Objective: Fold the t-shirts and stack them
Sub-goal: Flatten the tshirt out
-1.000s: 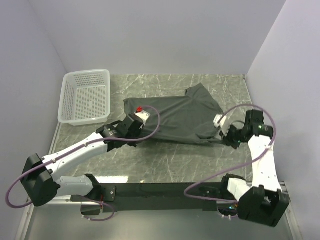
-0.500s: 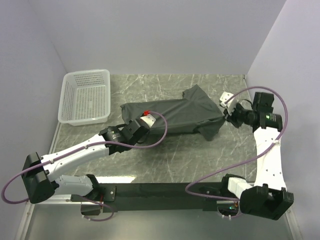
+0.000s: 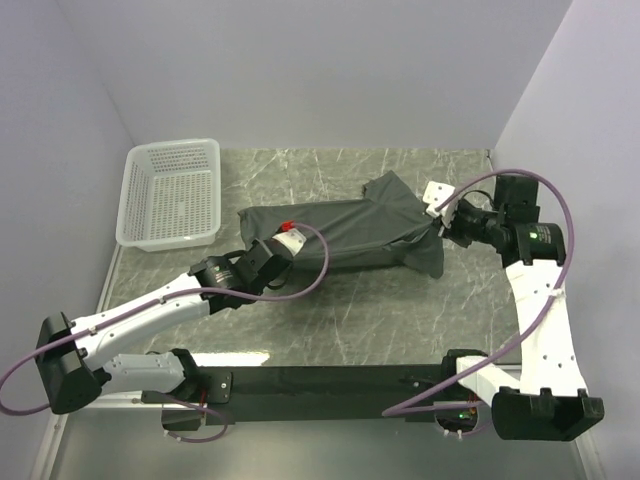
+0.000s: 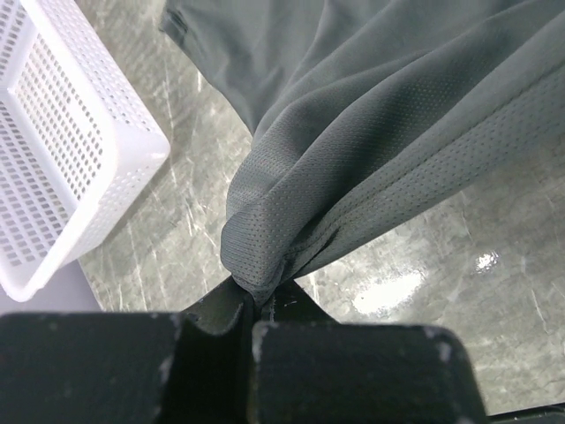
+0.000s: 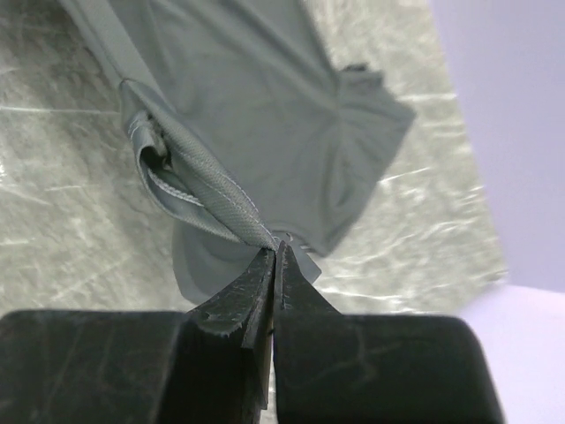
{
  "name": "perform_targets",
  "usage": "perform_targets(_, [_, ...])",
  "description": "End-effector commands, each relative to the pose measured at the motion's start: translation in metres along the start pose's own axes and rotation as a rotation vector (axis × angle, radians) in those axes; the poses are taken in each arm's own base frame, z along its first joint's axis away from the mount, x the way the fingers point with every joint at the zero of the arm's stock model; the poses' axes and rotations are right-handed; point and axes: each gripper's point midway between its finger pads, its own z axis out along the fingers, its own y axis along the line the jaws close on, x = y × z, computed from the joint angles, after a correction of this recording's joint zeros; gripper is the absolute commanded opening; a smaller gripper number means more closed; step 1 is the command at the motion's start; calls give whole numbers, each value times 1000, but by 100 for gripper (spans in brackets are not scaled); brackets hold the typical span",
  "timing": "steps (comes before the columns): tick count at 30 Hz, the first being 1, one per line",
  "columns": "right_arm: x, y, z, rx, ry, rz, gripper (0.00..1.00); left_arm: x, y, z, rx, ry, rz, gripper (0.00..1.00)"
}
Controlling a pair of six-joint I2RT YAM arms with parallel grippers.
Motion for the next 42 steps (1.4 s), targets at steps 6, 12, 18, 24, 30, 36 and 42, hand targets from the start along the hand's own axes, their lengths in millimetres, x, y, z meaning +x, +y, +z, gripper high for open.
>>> perform_targets(6, [-33,35,-43,-84,-47,-147,0,-3,13,-11,-24,-66,-31,0])
perform_targets(12, [36,109,-43,-269,139,-145,0,4,-5,-16,101,-84,-26,1])
perform_targets(18, [57,129,-37,-187,148,-120,28,-10,4,-43,133,-164,-71,28])
perform_targets(24, [43,99,-14,-148,76,-6,40,-39,14,-87,237,-314,-165,82])
perform_targets(30, [25,20,34,8,-38,258,41,-58,34,-89,143,-439,-409,99])
perform_targets(36, [75,-67,119,122,135,819,43,-87,27,-33,188,-422,-652,99])
perform_targets(42, [133,-108,176,164,320,948,48,-85,36,56,266,-238,-834,93])
